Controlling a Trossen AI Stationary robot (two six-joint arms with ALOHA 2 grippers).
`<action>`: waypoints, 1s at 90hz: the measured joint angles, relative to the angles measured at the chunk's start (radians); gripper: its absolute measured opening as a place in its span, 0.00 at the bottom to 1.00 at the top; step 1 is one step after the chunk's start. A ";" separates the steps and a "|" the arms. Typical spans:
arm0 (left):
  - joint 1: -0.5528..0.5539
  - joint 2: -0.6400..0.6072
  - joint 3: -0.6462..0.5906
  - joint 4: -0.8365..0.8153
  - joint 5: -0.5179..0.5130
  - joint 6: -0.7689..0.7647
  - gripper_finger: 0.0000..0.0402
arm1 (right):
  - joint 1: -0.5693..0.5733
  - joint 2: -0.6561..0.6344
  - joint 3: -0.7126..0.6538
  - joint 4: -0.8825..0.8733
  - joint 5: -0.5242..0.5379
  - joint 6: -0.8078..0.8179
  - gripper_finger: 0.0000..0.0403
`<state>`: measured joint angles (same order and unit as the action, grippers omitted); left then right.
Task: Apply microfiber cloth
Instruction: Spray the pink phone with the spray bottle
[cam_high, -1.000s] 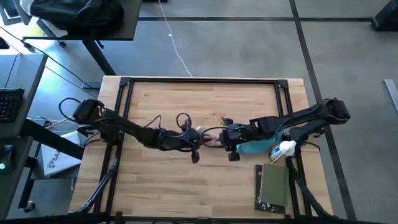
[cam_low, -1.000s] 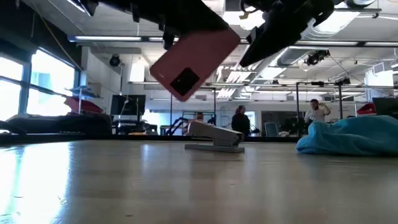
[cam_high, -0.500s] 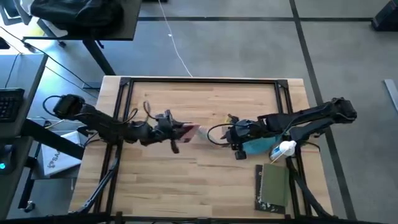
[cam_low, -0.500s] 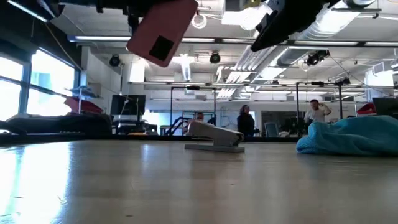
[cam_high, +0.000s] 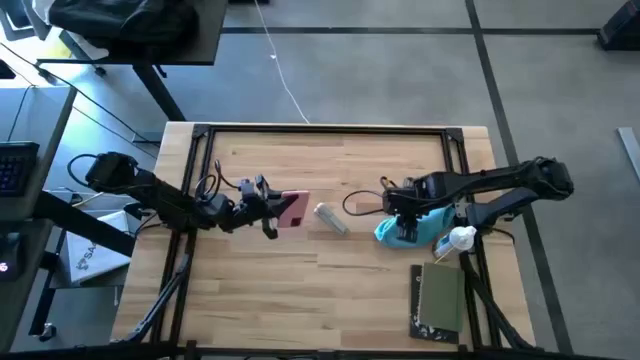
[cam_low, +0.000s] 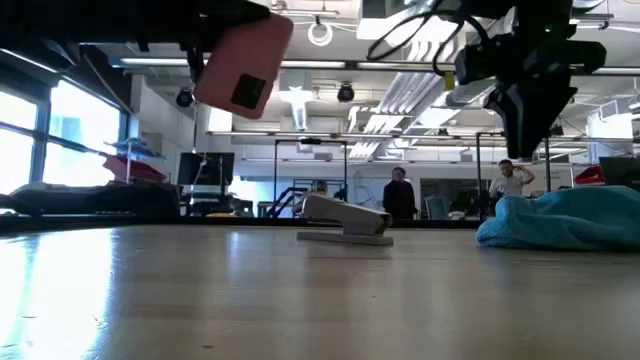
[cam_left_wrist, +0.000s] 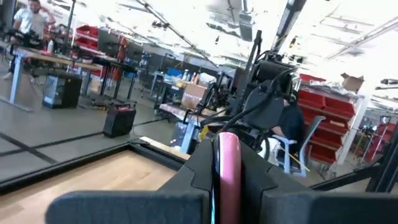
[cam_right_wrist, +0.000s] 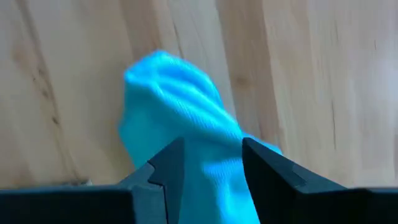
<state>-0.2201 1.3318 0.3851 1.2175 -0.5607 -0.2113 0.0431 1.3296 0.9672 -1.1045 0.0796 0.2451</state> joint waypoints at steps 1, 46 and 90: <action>0.002 0.000 0.000 0.000 -0.001 -0.006 0.02 | 0.000 0.000 0.000 -0.004 -0.002 0.001 0.32; 0.024 0.002 0.000 -0.042 -0.001 -0.178 0.02 | -0.006 -0.002 -0.232 0.068 -0.035 0.120 0.39; 0.105 0.002 0.000 -0.209 0.005 -0.338 0.02 | -0.016 -0.002 -0.239 0.281 0.231 0.101 0.39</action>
<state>-0.1146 1.3334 0.3851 1.0088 -0.5552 -0.5490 0.0270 1.3281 0.7286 -0.8234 0.3105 0.3457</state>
